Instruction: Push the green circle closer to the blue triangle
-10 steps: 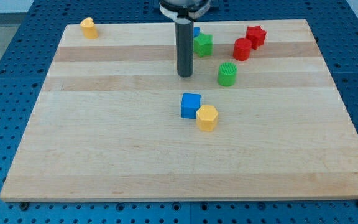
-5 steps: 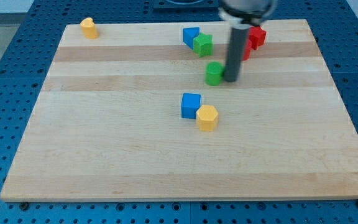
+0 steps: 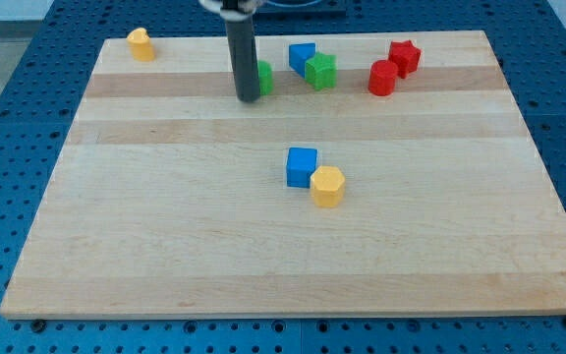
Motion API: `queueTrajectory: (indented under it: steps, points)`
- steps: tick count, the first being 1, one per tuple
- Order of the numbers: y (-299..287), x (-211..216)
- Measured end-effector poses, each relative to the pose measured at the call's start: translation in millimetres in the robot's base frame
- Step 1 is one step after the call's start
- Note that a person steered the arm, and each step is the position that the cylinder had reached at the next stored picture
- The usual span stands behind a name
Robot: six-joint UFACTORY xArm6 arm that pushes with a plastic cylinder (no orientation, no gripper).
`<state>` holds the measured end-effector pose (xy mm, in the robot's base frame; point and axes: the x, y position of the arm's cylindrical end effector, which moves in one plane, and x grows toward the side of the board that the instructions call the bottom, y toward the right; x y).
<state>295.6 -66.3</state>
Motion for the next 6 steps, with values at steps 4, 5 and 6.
queueTrajectory:
  steps: [4,5,6]
  points:
    - [1.0,-30.4]
    - [6.7,-57.3]
    - [6.4,-56.5]
